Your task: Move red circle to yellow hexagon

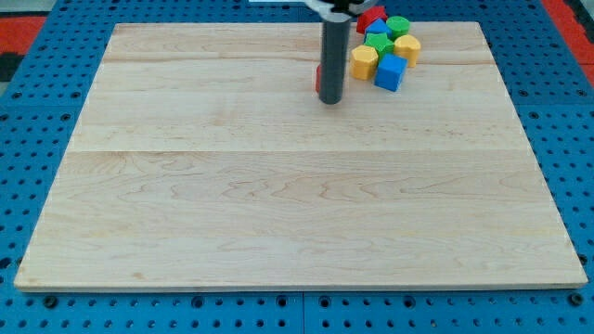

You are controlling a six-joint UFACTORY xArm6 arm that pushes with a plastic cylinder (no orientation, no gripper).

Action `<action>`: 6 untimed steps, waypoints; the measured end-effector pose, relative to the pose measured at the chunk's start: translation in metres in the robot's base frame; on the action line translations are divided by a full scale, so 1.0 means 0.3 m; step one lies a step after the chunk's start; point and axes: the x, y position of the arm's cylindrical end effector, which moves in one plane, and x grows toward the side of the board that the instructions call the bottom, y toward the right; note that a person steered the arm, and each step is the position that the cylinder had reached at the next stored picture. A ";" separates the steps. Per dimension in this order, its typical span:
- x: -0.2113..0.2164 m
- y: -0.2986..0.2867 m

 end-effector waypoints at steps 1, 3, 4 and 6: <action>0.077 -0.138; -0.063 -0.103; -0.091 0.079; -0.060 0.103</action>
